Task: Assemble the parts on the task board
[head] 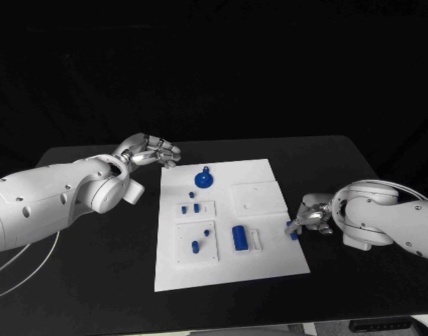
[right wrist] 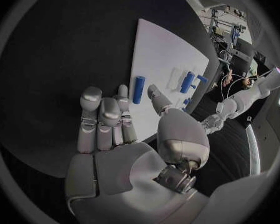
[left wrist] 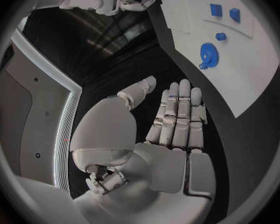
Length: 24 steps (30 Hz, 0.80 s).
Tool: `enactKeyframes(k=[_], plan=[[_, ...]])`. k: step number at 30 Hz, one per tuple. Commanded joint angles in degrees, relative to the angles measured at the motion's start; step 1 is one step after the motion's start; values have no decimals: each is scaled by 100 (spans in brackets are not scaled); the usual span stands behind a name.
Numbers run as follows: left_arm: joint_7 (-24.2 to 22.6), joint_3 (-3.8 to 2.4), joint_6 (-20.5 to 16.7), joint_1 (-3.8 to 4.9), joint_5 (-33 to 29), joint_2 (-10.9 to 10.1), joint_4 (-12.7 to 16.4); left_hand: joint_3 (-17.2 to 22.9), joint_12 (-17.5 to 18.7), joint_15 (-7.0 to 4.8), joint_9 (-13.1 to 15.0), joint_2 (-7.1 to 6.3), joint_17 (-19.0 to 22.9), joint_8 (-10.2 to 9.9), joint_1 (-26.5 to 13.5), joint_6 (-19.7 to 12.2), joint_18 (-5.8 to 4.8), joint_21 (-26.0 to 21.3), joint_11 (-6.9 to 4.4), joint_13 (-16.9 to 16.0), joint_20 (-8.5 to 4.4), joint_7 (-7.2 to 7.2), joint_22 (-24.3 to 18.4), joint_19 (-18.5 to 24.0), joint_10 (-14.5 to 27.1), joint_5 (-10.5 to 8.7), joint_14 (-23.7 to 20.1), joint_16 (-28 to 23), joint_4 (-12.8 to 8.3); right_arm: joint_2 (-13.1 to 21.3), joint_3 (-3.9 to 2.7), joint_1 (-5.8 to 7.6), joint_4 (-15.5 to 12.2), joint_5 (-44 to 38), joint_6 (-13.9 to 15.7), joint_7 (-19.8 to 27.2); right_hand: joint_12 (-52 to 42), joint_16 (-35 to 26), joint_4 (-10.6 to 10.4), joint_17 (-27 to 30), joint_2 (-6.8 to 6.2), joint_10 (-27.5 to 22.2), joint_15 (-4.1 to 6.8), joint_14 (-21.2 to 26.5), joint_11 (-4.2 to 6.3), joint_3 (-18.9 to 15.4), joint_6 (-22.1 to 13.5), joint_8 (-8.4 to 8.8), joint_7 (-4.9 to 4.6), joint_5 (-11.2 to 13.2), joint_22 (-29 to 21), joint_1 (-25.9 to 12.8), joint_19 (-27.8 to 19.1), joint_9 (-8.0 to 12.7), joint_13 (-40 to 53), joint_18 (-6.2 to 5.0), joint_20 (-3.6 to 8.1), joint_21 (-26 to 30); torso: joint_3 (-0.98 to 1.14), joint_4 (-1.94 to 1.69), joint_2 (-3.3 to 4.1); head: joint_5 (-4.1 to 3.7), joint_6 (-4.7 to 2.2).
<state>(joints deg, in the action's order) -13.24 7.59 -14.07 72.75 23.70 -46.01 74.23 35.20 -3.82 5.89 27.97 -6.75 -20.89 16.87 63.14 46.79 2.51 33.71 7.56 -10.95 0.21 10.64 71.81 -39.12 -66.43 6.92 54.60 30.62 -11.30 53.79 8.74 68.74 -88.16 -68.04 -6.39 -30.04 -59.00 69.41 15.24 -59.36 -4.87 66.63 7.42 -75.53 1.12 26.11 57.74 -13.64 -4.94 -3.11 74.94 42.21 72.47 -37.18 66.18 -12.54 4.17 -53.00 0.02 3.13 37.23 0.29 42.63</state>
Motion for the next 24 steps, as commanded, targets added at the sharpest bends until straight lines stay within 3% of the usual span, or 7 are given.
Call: enactKeyframes(k=[1,7,10,15,24], plan=[[-42,-2,88,2,-22,-6,18,-6,-35,11,-7,2,-8,18,-53,-32,75,-35,3,7,6,-23,9,-42,3,-23,36,-36,34,-40,18,-54,42,-86,-35,-16,34,-29,-11,9,26,35,-3,13,14,147,8,23,-25,28,-5,137,69,21,10,-246,-9,14,5,1,1,4,3],[-39,-2,88,2,-22,-10,18,-5,-35,11,-7,4,-10,18,-52,-32,75,-36,3,7,6,-24,10,-43,2,-23,36,-37,35,-86,18,-104,71,-83,-13,13,40,-31,-125,15,135,59,-4,1,13,602,37,17,-21,27,-15,451,95,11,13,-245,-34,16,4,2,1,9,16],[-37,-2,85,2,-22,-16,17,-5,-35,11,-8,6,-11,18,-52,-31,75,-37,3,8,6,-24,10,-43,2,-23,37,-38,36,-78,18,-106,68,-57,23,40,50,-31,-376,21,13,79,-10,-7,4,1318,72,14,-23,33,-16,754,108,3,15,-240,-79,11,3,3,0,10,17],[-32,-2,90,2,-22,-22,20,-3,-36,11,-8,8,-14,19,-50,-31,76,-38,2,8,5,-24,12,-43,1,-22,37,-39,36,-52,18,-106,65,86,50,86,43,-14,-526,21,106,134,-11,-23,17,2052,168,-25,-16,31,14,968,125,-22,22,-238,-141,-37,2,5,-2,8,22],[-27,-2,86,2,-22,-22,18,-3,-35,11,-8,6,-18,20,-47,-32,76,-40,2,10,5,-24,14,-43,0,-22,38,-42,36,120,15,-105,-57,333,139,68,40,5,-529,22,133,173,-7,-36,28,2245,233,-54,-2,23,42,923,135,-39,27,-246,-176,-81,1,4,-5,15,14]])
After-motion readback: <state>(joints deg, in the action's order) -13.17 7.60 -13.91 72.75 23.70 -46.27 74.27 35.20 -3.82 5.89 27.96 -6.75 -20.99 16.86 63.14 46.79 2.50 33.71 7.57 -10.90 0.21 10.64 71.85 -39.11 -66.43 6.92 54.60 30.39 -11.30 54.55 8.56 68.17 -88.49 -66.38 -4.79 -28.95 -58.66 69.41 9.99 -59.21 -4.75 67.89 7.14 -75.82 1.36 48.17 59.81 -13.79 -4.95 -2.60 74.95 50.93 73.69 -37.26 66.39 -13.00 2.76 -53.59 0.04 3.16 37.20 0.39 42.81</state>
